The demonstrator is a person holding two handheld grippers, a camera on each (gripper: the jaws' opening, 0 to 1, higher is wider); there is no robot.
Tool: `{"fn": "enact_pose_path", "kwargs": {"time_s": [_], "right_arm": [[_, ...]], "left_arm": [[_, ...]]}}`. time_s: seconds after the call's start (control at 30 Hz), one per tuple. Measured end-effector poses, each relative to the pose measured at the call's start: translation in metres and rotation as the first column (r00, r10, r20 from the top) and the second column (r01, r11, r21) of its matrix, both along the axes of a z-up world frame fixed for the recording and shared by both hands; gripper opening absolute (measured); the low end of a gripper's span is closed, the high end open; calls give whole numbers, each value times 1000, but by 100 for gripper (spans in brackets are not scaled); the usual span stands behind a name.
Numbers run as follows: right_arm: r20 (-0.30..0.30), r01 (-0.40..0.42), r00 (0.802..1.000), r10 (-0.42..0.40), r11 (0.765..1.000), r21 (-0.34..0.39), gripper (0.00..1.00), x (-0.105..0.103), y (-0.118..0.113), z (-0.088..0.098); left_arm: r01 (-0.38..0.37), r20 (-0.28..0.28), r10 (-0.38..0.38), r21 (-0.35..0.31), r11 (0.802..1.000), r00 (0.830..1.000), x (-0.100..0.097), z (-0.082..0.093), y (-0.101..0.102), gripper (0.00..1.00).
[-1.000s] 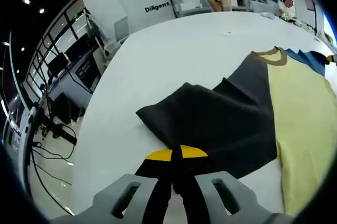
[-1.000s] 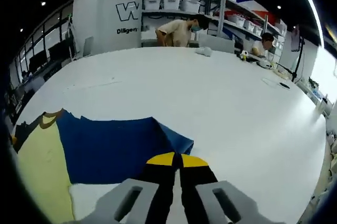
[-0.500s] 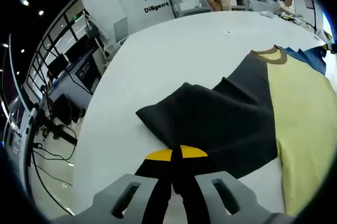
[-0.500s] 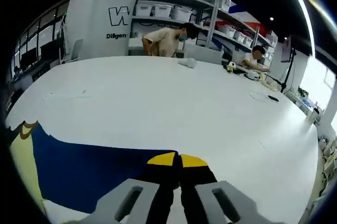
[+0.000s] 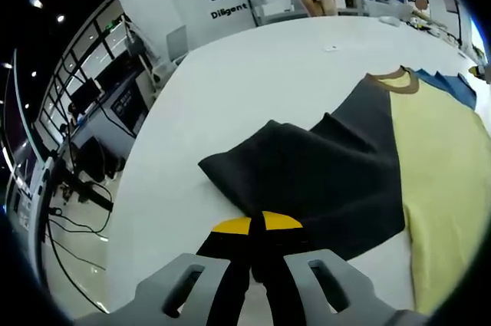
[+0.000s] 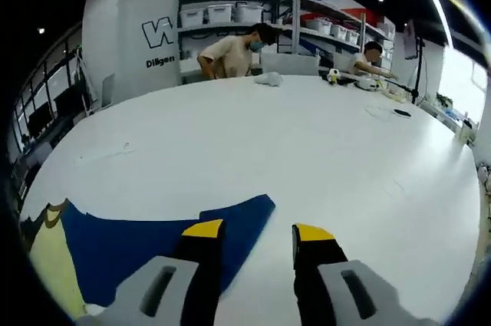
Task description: Fold the garment on the visible template until the final outline fits inside the template.
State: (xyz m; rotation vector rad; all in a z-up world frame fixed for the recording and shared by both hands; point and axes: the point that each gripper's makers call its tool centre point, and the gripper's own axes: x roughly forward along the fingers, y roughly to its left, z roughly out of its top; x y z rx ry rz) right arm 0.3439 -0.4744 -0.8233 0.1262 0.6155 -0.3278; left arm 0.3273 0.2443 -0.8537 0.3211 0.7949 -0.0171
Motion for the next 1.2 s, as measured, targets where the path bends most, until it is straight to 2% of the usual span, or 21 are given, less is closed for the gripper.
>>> {"fn": "enact_pose_path", "kwargs": {"time_s": [0.1,0.23,0.37,0.43,0.6,0.67,0.8,0.97,1.03,1.1,1.2], "right_arm": [[15,-68,998,68,998,-11,32,6,18,-2],[-13,-161,987,160,985,-58,30,15,36,-8],[-17,-197,980,197,979,-56,26,25,46,-14],[-32,-219,976,217,972,-88,24,29,46,-18],[-35,-219,976,217,973,-71,22,38,43,-27],[-55,-212,976,209,975,-67,20,39,41,-33],[-67,-215,975,210,974,-69,14,39,40,-39],[-54,-204,978,200,976,-71,8,41,35,-38],[-59,-199,979,195,976,-92,0,41,30,-37],[-42,-186,982,184,980,-73,0,41,29,-35],[-42,-182,983,179,980,-83,0,40,27,-33]], "left_arm": [[-4,0,4,-5,1000,1000,0,0,0,8],[-3,1,3,1,1000,1000,0,0,0,8],[-6,2,6,-2,1000,1000,0,0,0,8],[-9,2,10,-5,1000,1000,0,0,0,8],[-23,6,23,-21,1000,1000,2,-1,1,8],[-36,8,36,-30,999,999,2,-1,1,8],[-29,18,29,-17,999,999,2,-1,1,8],[-26,21,26,-18,1000,999,2,-1,1,8],[-29,19,29,-22,999,999,2,-1,0,8],[-33,20,34,-29,999,999,2,-1,0,8],[-25,26,26,-18,1000,999,2,0,0,9]]}}
